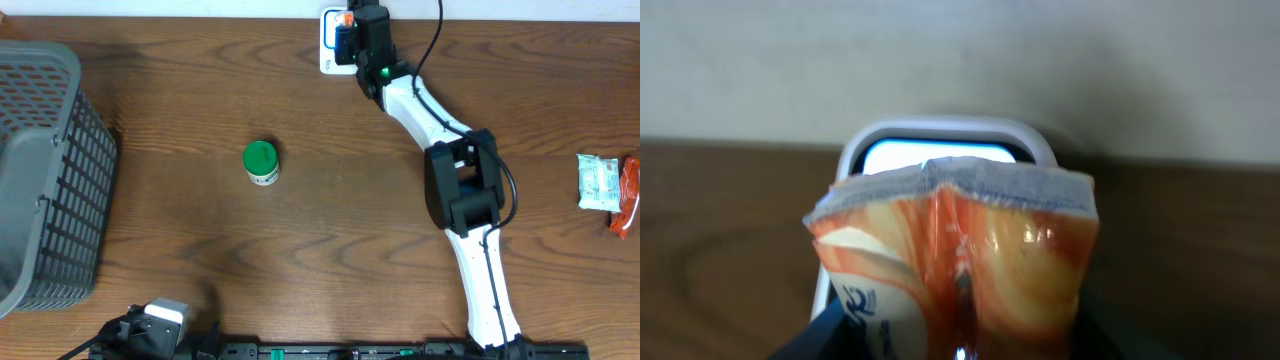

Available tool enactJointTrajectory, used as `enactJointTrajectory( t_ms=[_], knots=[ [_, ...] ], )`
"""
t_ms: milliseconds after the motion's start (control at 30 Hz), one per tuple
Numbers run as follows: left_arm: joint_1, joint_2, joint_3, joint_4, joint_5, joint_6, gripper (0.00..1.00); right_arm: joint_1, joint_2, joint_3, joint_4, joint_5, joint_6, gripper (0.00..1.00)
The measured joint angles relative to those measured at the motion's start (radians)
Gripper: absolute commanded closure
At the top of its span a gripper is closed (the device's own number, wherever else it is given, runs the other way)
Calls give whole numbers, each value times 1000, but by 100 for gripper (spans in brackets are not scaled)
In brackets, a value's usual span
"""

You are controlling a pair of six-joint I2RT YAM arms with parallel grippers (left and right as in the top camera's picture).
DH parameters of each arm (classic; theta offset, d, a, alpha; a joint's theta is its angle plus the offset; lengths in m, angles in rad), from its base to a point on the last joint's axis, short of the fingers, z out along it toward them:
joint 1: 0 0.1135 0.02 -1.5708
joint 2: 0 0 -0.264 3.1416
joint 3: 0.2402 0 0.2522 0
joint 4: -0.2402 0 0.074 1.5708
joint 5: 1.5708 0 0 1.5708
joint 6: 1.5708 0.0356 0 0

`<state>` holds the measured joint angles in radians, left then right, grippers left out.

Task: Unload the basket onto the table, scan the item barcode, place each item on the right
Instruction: 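Carry the orange box to the right edge and release it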

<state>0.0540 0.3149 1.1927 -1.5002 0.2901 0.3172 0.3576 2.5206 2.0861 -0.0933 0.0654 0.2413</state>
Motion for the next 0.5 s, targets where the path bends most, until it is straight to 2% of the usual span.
enactJointTrajectory(
  t_ms=[167,300,400,500],
  knots=[
    [0,0,0,0,0,0,7,-8,-158,-7,-301,21,-32,51],
    [0,0,0,0,0,0,7,-39,-375,-6,-600,128,-105,49],
    [0,0,0,0,0,0,7,-99,-512,8,-806,247,-157,49],
    [0,0,0,0,0,0,7,-190,-562,21,-946,333,-182,48]
  ],
)
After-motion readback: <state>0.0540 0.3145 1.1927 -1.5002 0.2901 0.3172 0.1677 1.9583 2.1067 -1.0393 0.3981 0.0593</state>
